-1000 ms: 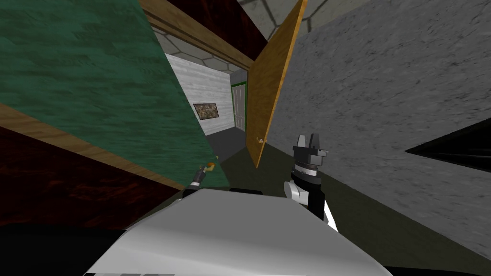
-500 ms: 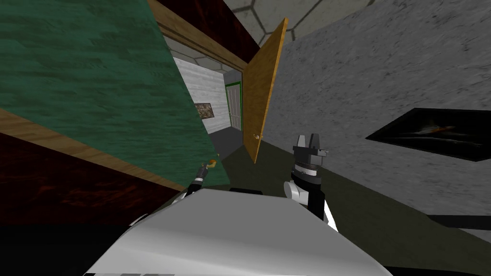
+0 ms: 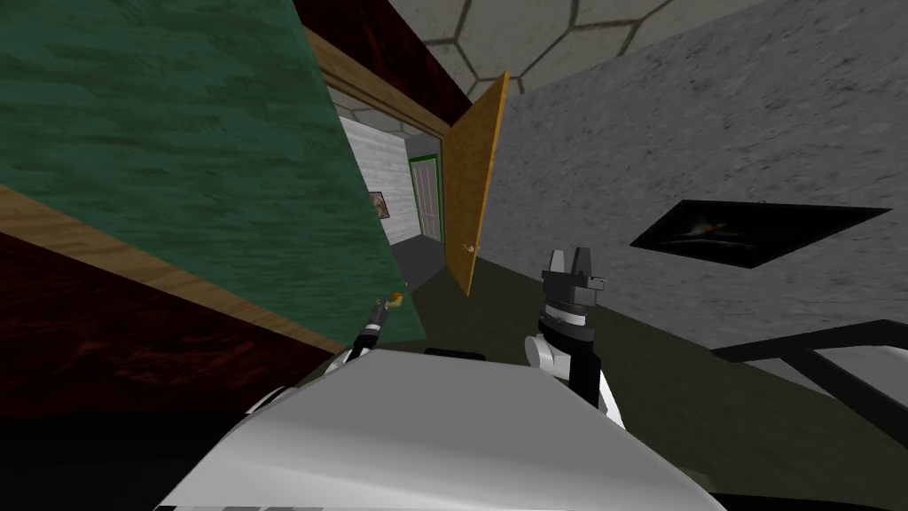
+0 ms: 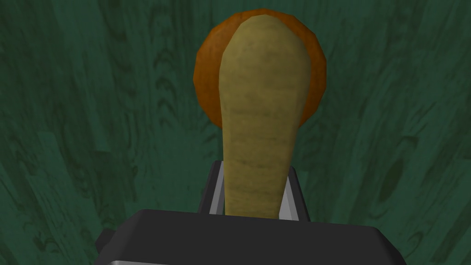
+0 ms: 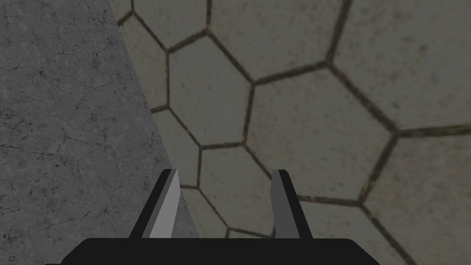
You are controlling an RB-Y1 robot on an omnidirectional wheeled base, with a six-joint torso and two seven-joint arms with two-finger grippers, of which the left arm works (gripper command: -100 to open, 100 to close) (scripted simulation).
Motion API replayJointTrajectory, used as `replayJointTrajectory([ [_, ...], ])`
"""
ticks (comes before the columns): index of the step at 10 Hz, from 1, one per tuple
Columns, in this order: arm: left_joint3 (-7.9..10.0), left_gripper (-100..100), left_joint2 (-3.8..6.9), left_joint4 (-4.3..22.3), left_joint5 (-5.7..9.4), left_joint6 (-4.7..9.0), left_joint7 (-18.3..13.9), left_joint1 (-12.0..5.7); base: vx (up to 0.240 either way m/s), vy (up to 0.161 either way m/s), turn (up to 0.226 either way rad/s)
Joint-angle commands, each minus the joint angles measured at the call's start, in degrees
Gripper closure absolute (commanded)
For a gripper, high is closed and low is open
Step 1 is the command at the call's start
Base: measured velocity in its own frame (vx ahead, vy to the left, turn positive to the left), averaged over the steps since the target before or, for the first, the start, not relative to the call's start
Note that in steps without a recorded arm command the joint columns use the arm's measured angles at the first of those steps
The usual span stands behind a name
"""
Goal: Pull the door open
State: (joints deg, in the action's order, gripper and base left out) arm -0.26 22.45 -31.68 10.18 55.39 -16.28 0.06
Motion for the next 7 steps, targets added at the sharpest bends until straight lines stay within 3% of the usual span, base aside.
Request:
replayJointTrajectory([
  [1, -0.35, 100, -0.64, 1.3, 0.12, -0.1, 0.2, -1.69, -0.16, 0.024, -0.106],
  [4, -0.27, 100, -1.11, 2.2, 0.61, -1.02, 1.0, -3.35, -0.195, 0.047, -0.123],
  [5, 0.22, 100, -0.54, 1.2, 0.81, -1.73, 1.0, -2.67, -0.061, 0.032, -0.019],
  [7, 0.06, 100, -0.59, 1.7, 0.65, -1.51, 0.9, -2.77, -0.163, 0.028, -0.122],
])
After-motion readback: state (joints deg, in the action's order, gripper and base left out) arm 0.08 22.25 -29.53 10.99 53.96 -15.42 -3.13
